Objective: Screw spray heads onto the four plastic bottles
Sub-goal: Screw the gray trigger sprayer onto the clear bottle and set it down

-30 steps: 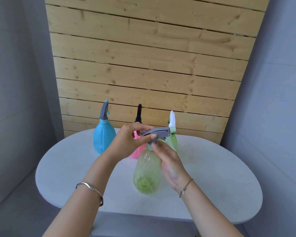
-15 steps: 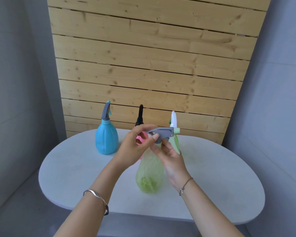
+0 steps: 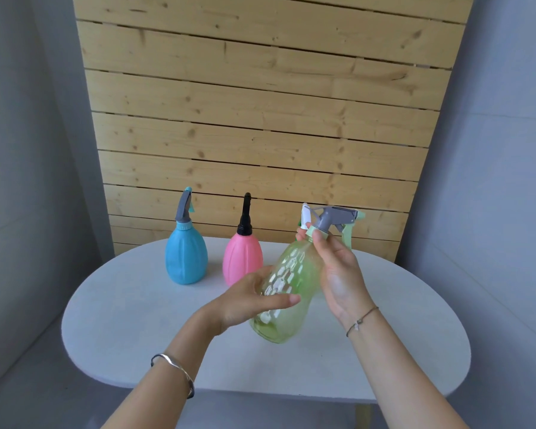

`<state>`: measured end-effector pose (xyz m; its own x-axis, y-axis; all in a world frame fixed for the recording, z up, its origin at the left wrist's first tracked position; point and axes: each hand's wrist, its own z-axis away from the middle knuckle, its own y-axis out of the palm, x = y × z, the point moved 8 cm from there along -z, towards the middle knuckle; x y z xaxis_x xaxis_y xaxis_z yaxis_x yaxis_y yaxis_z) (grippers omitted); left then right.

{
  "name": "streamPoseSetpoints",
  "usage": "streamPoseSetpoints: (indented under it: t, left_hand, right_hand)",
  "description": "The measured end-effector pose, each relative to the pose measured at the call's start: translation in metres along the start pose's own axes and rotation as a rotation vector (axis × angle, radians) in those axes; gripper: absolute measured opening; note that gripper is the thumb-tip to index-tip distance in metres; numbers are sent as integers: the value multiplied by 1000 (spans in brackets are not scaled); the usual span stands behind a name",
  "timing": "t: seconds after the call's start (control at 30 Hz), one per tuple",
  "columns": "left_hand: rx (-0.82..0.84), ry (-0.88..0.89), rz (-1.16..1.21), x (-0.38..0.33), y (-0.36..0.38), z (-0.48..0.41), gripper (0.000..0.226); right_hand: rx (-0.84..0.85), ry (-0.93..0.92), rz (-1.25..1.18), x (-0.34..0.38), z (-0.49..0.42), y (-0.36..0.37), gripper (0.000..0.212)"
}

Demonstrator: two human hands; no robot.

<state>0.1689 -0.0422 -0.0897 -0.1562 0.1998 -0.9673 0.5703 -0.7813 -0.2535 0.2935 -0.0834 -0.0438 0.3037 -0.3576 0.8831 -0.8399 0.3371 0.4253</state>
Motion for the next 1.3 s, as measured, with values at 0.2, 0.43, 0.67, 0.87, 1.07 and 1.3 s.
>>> streamPoseSetpoints:
  t: [0.2,0.43,0.67,0.87,1.07,1.3]
  left_hand:
    - [-189,73,-74,-4,-6,-2,53]
    - [-450,178,-159,-17,-12,3,56]
    - [-489,320,-219,-31,7,-8,77]
    - [-394,358,-308,-34,46,-26,99]
    - [-386,263,-147,-13,32,-46,105]
    - [-415,82,-146,27,18,-66,103]
  right_hand:
    - [-121,-42,55,-2,1,-7,46]
    - [-102,-42,301,6,-1,-10,39]
    - [-142,133,543,-10,7,-11,70]
    - [-262,-46,594,14,4,-23,58]
    - [-327,-181,606,55,-29,-72,49]
    - [-411,-130,611,25,-62,-146,66]
